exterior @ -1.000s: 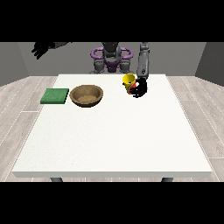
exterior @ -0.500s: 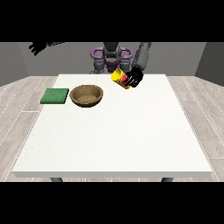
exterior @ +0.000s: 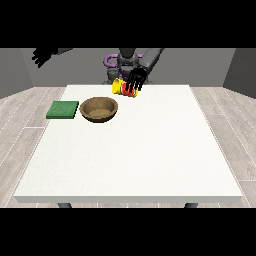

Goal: Pick the cup and pour the ball into the bowl, then pick the bowl and place it on the pad

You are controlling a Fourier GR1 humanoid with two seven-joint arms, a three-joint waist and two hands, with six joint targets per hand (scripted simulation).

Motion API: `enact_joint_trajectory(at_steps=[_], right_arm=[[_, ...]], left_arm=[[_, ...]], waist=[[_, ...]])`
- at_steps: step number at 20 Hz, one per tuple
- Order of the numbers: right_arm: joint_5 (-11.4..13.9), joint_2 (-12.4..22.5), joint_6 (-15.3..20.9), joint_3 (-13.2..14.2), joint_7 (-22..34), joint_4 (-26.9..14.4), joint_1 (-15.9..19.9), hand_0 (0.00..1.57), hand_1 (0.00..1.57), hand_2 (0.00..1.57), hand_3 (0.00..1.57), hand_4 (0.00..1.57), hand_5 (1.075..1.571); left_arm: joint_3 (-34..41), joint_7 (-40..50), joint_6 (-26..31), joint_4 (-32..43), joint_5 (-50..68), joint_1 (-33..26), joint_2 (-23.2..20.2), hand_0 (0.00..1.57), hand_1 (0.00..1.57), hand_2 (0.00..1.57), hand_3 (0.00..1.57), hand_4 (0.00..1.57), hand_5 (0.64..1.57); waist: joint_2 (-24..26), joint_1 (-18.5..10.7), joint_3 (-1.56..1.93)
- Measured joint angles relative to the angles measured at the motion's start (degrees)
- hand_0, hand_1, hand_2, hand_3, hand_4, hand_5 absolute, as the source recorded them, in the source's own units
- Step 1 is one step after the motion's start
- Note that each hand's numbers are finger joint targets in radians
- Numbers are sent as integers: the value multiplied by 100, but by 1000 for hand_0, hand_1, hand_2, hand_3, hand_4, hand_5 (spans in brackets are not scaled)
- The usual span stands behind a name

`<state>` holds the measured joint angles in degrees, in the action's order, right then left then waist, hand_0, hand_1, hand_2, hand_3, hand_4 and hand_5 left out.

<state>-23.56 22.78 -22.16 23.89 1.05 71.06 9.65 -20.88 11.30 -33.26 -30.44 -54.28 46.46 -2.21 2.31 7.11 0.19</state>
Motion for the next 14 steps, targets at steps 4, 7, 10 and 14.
enact_joint_trajectory(at_steps=[4, 7, 10, 14], right_arm=[[-35, 59, -47, -19, 90, -225, 197, 0, 0, 0, 154, 697, 1557], [48, 87, -38, -10, -39, -386, 272, 0, 0, 0, 248, 698, 1556], [107, 22, -17, -36, -169, -519, 337, 0, 0, 0, 290, 693, 1552], [128, -54, -9, -172, -68, -604, 540, 0, 0, 0, 327, 686, 1552]], left_arm=[[-491, 939, 452, 103, -598, 438, 136, 1367, 1367, 1571, 1571, 1312, 1563], [-851, 1471, 784, 212, -1134, 819, 180, 1470, 1470, 1571, 1571, 1099, 1570], [-1236, 1901, 1167, 270, -1611, 1081, 201, 1217, 1217, 1571, 1571, 1057, 1571], [-1732, 2305, 1896, 86, -1932, 1168, 214, 272, 272, 1258, 1549, 1040, 1571]], waist=[[96, 49, -7], [70, 8, -8], [57, 17, -8], [117, 208, -11]])
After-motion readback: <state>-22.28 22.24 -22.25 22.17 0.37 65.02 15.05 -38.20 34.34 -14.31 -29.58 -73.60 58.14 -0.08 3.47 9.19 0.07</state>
